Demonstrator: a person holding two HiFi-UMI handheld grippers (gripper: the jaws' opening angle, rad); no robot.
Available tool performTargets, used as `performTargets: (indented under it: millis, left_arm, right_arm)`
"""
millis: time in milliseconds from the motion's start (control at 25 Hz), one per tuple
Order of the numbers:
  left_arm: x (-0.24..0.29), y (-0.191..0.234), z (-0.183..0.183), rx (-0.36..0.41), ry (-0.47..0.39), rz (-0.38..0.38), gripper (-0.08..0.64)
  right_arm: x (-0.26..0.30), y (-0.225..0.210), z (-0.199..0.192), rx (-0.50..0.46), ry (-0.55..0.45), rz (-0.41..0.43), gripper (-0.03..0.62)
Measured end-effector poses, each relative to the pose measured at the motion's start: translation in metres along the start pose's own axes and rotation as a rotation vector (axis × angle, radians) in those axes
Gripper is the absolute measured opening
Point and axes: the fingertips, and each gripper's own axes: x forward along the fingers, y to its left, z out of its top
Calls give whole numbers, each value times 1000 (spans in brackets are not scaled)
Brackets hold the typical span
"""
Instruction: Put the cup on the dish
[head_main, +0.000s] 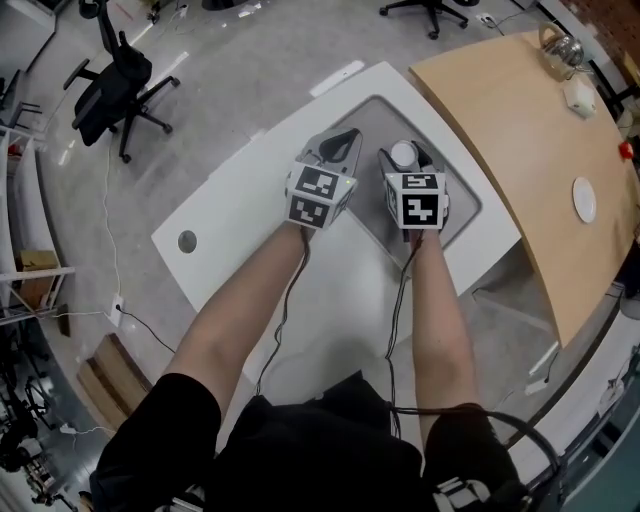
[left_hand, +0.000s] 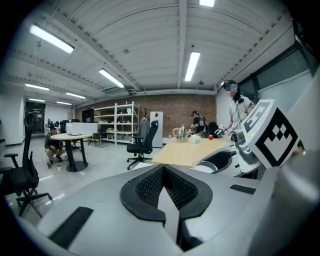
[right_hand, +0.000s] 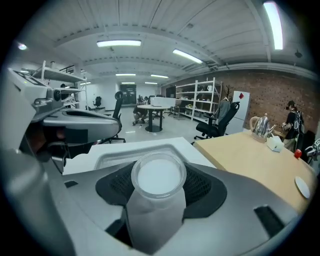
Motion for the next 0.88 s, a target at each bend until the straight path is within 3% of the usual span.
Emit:
performTargets:
  millis: [200,480,720,880]
  left_arm:
    - [7,3,-20,-19,33,-14,5]
    - [-7,-5,-32,-37,52,-11,3]
    - [-55,-6,9,-32,6,5,3]
    - [-124,-15,66,-31,-83,13,5]
  right_arm:
    - [17,6,-31,40,49,15,256]
    - [17,12,-31,67,27,57,256]
    - [-41,4,25,77,-112,53,258]
    - [-147,17,97,82,-371,38,255]
